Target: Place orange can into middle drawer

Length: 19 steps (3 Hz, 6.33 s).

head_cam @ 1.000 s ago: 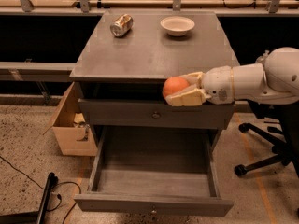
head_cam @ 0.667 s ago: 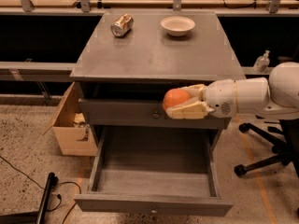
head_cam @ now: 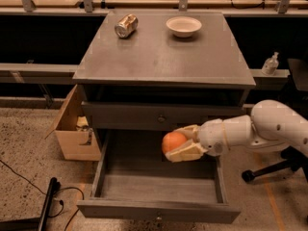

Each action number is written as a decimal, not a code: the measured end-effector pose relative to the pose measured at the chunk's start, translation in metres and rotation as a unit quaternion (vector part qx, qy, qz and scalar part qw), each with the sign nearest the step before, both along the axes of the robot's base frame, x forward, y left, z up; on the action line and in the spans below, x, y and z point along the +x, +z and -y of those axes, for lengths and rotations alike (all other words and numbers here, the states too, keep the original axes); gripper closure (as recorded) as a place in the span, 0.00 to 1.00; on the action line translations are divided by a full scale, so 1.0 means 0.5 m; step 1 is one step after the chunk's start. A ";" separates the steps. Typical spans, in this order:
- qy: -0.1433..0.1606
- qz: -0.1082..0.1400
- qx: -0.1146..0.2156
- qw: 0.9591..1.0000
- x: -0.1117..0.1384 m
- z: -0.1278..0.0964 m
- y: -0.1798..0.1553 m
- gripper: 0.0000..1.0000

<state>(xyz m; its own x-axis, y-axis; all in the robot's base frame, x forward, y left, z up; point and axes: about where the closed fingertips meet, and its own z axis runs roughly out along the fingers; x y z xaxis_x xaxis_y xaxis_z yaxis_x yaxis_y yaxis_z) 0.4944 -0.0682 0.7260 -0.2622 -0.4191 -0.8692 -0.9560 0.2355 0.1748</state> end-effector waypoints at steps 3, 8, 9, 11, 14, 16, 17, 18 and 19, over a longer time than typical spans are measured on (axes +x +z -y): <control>-0.005 0.011 -0.099 0.995 -0.005 -0.025 -0.175 1.00; -0.009 0.017 -0.109 0.994 0.069 -0.175 -0.539 1.00; -0.014 0.024 -0.143 0.989 0.080 -0.189 -0.587 1.00; -0.009 0.034 -0.184 0.982 0.092 -0.204 -0.639 0.52; -0.012 0.039 -0.207 0.977 0.095 -0.195 -0.649 0.14; -0.029 0.046 -0.215 0.975 0.098 -0.147 -0.598 0.30; -0.062 0.053 -0.210 0.974 0.094 -0.080 -0.522 0.38; -0.111 0.054 -0.188 0.974 0.071 0.018 -0.432 0.56; -0.175 0.069 -0.164 0.968 0.036 0.087 -0.347 0.79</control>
Offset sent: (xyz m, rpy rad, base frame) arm -0.0059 0.0048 -0.0501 -0.1247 0.0104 0.0142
